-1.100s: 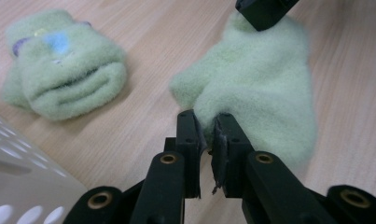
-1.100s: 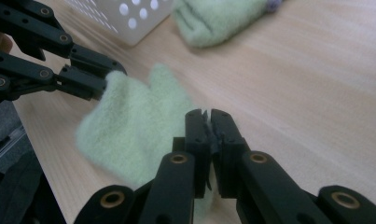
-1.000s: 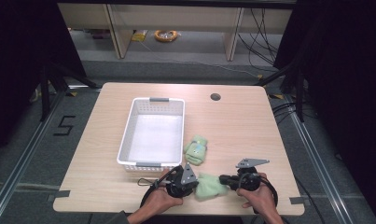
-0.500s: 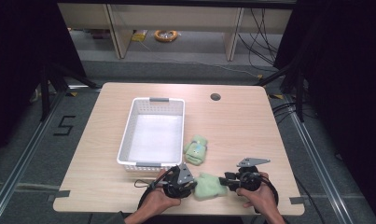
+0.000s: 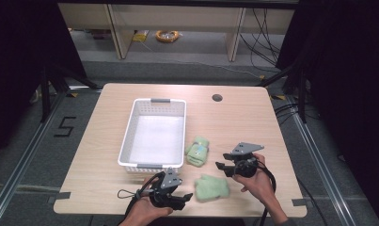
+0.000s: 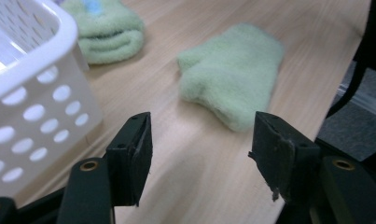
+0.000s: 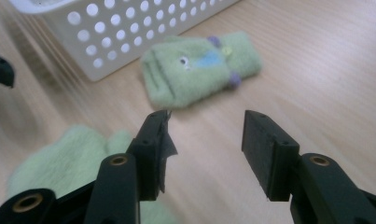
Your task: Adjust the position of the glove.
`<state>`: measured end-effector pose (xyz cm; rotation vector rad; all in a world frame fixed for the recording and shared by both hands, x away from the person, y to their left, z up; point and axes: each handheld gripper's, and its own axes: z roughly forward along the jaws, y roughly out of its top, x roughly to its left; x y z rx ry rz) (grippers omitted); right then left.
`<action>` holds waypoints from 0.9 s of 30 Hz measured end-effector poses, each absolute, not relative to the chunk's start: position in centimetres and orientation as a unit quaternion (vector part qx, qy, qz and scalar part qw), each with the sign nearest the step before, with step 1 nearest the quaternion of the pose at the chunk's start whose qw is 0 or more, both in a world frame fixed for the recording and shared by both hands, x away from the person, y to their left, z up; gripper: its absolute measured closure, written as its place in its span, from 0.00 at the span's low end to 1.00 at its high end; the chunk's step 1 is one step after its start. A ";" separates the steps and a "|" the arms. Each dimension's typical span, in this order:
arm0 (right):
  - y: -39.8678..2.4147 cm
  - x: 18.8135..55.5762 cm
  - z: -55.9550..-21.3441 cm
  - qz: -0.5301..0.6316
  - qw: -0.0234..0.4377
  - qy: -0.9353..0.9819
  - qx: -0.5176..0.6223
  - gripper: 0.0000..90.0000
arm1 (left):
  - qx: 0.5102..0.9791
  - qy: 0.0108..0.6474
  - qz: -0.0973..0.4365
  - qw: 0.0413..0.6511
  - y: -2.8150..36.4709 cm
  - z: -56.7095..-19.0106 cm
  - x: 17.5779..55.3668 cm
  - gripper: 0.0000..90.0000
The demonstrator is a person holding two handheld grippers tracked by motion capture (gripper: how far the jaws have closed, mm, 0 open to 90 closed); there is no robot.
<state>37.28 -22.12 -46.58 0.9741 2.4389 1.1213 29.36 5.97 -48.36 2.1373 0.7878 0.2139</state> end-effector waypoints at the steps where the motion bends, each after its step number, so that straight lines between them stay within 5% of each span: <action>1: -21.9 37.8 -46.5 0.385 0.143 0.851 0.328 0.58 | 0.850 0.314 0.081 0.415 6.1 -48.5 29.2 0.41; 27: -15.5 44.8 -48.7 0.349 0.110 0.883 0.295 0.65 | 0.836 0.348 0.085 0.417 9.7 -49.9 27.5 0.31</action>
